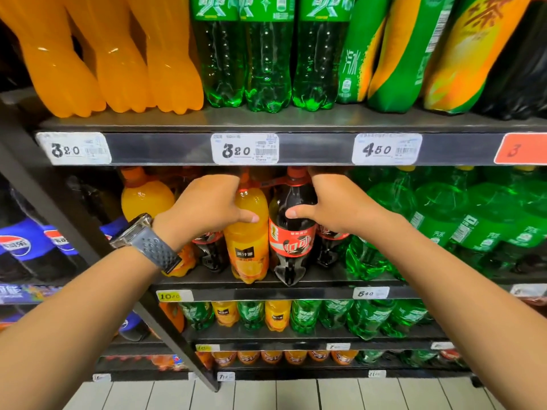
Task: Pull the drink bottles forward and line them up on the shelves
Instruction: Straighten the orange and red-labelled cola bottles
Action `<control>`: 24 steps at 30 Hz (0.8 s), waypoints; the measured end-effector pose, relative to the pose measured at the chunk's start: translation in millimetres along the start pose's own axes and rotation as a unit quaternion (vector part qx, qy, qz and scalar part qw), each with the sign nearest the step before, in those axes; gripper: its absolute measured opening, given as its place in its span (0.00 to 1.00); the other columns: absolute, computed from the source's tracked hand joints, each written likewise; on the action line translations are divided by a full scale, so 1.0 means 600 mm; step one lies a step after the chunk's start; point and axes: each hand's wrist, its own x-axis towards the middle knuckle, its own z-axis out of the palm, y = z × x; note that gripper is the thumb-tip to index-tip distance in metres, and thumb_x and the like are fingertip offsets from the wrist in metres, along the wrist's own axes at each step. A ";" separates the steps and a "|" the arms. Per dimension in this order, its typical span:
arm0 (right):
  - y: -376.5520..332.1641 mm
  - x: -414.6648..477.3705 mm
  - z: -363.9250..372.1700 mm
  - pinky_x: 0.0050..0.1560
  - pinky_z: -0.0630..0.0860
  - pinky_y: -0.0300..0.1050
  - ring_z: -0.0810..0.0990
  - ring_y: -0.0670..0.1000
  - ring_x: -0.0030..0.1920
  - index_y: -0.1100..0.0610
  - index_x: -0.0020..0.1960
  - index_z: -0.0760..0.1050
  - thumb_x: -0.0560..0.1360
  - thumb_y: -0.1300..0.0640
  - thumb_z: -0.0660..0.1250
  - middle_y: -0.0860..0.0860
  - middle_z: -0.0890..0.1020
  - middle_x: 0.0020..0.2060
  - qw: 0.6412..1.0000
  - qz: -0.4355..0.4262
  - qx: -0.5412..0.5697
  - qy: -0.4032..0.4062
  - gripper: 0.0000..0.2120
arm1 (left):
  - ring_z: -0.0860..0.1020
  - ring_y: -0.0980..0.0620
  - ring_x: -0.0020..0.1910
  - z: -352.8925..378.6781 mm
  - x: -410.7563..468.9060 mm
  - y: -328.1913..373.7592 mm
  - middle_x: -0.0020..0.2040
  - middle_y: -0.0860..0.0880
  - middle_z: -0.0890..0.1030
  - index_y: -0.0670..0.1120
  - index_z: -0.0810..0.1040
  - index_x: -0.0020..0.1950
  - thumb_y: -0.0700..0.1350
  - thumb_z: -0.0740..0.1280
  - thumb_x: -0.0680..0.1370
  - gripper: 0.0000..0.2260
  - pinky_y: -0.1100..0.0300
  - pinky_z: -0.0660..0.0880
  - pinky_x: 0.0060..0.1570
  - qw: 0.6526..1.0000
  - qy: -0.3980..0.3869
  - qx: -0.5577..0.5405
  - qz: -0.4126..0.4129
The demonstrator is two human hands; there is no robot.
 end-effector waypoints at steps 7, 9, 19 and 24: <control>0.085 -0.087 -0.050 0.37 0.72 0.50 0.79 0.60 0.41 0.56 0.60 0.70 0.78 0.41 0.56 0.55 0.80 0.40 0.962 -0.076 -0.199 0.168 0.21 | 0.77 0.46 0.53 0.002 0.002 0.089 0.54 0.50 0.80 0.52 0.70 0.64 0.67 0.60 0.73 0.26 0.54 0.73 0.44 0.975 0.130 -0.059 0.172; 0.122 -0.100 -0.064 0.35 0.69 0.49 0.79 0.61 0.38 0.58 0.52 0.74 0.78 0.43 0.58 0.57 0.80 0.37 0.957 -0.030 -0.243 0.155 0.18 | 0.78 0.45 0.51 0.004 0.017 0.122 0.54 0.50 0.80 0.53 0.69 0.63 0.66 0.59 0.75 0.23 0.55 0.70 0.39 0.974 0.135 -0.040 0.176; 0.221 -0.094 -0.099 0.50 0.76 0.52 0.76 0.62 0.57 0.58 0.64 0.69 0.73 0.32 0.57 0.59 0.76 0.61 0.982 0.083 -0.166 0.029 0.33 | 0.71 0.43 0.66 0.025 0.109 0.255 0.70 0.44 0.71 0.50 0.66 0.72 0.67 0.57 0.76 0.30 0.49 0.69 0.64 0.998 -0.049 0.000 0.033; 0.224 -0.079 -0.103 0.57 0.74 0.54 0.74 0.61 0.60 0.60 0.66 0.68 0.69 0.30 0.63 0.58 0.74 0.64 0.991 0.088 -0.090 -0.047 0.39 | 0.64 0.43 0.72 0.027 0.135 0.266 0.76 0.46 0.62 0.51 0.56 0.77 0.62 0.64 0.75 0.35 0.51 0.61 0.70 0.992 -0.122 -0.031 -0.029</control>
